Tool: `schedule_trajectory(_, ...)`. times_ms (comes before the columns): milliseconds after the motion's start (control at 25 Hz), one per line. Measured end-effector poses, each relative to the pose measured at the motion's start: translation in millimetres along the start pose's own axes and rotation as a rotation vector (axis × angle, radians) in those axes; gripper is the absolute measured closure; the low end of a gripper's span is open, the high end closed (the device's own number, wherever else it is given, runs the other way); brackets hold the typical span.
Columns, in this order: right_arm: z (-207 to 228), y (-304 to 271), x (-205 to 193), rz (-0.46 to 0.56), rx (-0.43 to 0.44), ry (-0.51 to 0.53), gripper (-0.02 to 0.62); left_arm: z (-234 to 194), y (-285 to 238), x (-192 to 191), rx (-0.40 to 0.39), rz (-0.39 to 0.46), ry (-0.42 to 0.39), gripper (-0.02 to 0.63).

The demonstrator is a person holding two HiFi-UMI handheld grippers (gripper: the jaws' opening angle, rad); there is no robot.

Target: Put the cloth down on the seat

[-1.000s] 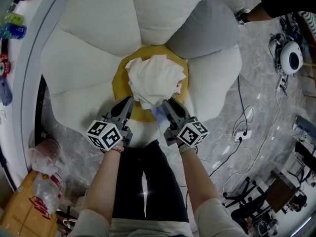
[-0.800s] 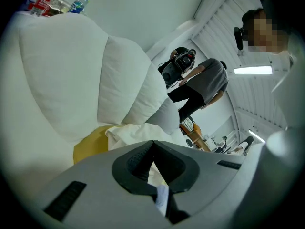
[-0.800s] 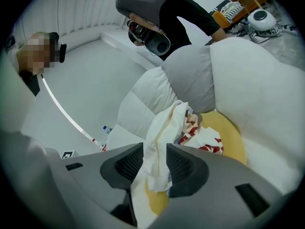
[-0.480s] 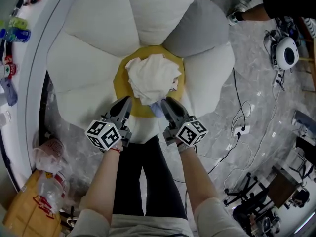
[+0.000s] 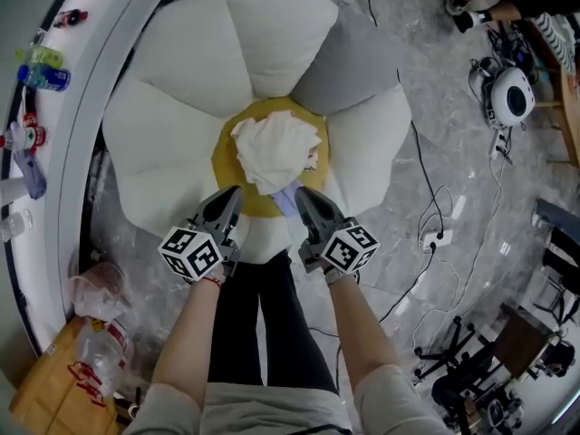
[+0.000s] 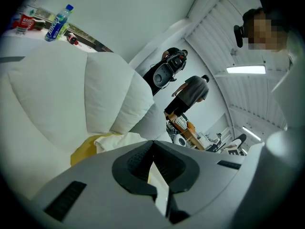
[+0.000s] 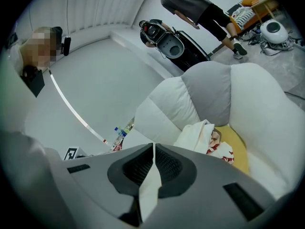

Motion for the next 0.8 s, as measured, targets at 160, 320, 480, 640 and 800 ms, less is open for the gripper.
schedule_trajectory(160, -32, 10, 15, 0.021, 0.025, 0.009, 0.566, 21, 16, 14, 0.0, 0.003, -0.029, 0.592)
schedule_trajectory(320, -66, 20, 29, 0.017, 0.048, 0.034, 0.571, 47, 31, 28, -0.025, -0.016, -0.048, 0.592)
schedule_trajectory(480, -101, 30, 47, 0.016, 0.081, 0.075, 0.574, 77, 47, 43, -0.062, -0.028, -0.075, 0.592)
schedule_trajectory(640, -134, 45, 66, 0.026, 0.112, 0.113, 0.575, 107, 61, 57, -0.097, -0.037, -0.106, 0.592)
schedule_trajectory(800, -165, 66, 82, 0.046, 0.133, 0.123, 0.575, 138, 78, 68, -0.133, -0.045, -0.128, 0.592)
Point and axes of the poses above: the fingertips, and each gripper's own axes: y backward along the fingers, z to its right, x out of its top, the point moved 6 cm from there along y, backward along the fingers, and after that the axes turned 1 degree about y, right-handed, at the moved point
